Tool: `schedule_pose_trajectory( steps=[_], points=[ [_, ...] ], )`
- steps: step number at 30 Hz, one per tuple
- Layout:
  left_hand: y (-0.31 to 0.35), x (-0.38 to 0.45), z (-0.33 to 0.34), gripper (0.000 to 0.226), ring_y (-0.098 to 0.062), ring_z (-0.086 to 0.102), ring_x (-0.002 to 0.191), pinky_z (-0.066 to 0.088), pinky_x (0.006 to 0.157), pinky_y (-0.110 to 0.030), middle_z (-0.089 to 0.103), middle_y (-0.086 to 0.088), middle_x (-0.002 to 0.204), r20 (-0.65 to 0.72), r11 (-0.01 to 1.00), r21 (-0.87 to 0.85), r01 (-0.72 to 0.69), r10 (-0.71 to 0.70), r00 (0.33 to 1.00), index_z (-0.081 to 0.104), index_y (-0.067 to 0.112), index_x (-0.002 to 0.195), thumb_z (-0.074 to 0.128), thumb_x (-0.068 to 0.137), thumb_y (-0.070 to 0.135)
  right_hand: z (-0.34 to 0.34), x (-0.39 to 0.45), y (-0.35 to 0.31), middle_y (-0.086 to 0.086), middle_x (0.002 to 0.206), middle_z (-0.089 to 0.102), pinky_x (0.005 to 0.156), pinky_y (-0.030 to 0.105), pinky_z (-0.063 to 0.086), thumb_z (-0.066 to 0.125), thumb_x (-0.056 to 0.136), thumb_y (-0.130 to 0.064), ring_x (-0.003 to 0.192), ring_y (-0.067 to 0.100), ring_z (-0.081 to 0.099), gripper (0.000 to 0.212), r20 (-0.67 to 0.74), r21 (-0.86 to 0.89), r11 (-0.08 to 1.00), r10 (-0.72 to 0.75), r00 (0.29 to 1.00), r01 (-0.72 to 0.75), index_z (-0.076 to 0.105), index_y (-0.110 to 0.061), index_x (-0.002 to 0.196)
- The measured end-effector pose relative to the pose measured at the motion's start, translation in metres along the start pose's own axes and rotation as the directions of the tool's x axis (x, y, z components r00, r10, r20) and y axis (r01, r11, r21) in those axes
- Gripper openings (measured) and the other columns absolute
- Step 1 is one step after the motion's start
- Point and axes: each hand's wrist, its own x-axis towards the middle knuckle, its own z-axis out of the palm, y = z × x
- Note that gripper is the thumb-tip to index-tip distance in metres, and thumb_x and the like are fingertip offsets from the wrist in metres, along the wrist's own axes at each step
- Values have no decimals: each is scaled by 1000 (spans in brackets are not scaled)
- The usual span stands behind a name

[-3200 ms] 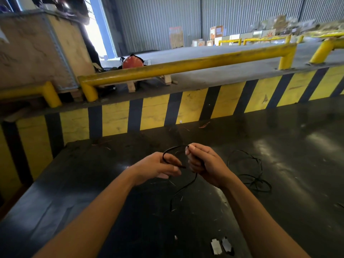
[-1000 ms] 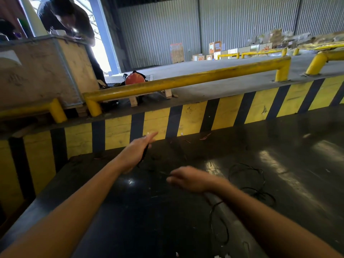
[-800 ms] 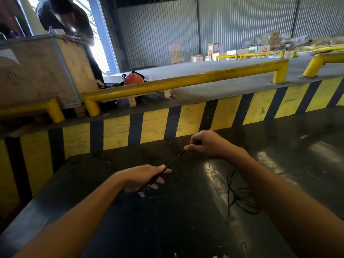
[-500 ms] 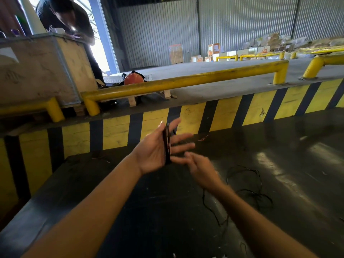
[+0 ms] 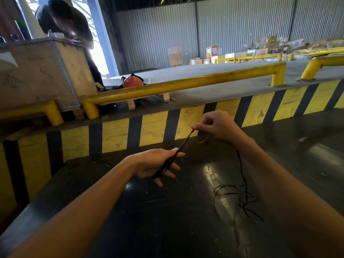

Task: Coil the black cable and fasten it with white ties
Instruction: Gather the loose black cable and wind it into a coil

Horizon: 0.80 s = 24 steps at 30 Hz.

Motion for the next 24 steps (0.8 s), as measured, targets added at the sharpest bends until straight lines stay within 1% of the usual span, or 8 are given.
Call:
schedule_pose_trajectory(
  steps=[2,4,9,12,14,16,21,24],
  points=[
    [9,-10,4,42,-30,59,116,55,83,-50,60,-7,126,172,952,-295,-86,141,975,44,42,130,26,93,50,11,0,7,7,64,60,56,30,44,59,82,-46,58,20,55,36,-74,20,998,55,996,-53,59,-12,70],
    [19,-18,5,47,-31,63,111,56,83,-53,63,-12,125,150,824,-533,-194,318,936,46,38,132,27,92,50,32,-13,10,6,66,62,56,29,47,48,88,-44,59,18,59,32,-90,62,995,88,992,-83,58,-18,72],
    [44,-12,-11,49,-29,48,129,43,95,-60,44,-11,146,-310,485,-679,-551,491,814,35,35,142,20,98,48,101,-72,-26,8,75,60,60,31,49,33,97,-38,62,17,58,30,331,92,995,12,944,-45,55,-18,98],
    [35,0,-23,49,-24,29,140,23,109,-58,32,-5,153,-529,709,-322,-627,414,740,32,36,143,21,97,49,95,-72,-35,5,77,57,66,31,49,38,97,-34,65,13,55,26,482,128,992,-49,875,-14,55,-14,97],
    [18,5,-29,51,-14,37,130,26,107,-42,42,2,143,-583,891,179,-418,438,684,38,32,140,22,95,52,73,-56,-28,0,78,60,66,24,50,43,95,-32,69,11,60,24,440,109,993,-81,894,36,59,-14,95],
    [-2,10,-33,44,-5,47,108,32,93,-29,49,6,123,-473,852,488,-191,441,763,47,27,130,22,99,45,49,-38,-15,-6,76,60,64,19,47,48,93,-32,70,8,61,22,333,53,998,-56,941,41,62,-15,93],
    [-25,15,-10,36,-14,59,91,47,82,-32,61,-9,111,-245,905,424,34,79,966,57,27,113,30,97,46,19,-14,12,-4,77,60,69,28,49,59,86,-34,74,13,60,19,138,-55,998,1,990,7,64,-16,87],
    [-27,6,5,40,-20,57,112,54,83,-38,54,-3,129,115,1000,-14,9,-7,993,43,39,132,27,96,47,25,-13,11,-1,77,62,66,27,50,59,86,-34,71,14,61,18,27,-7,1000,3,1000,-3,64,-17,86]
  ],
)
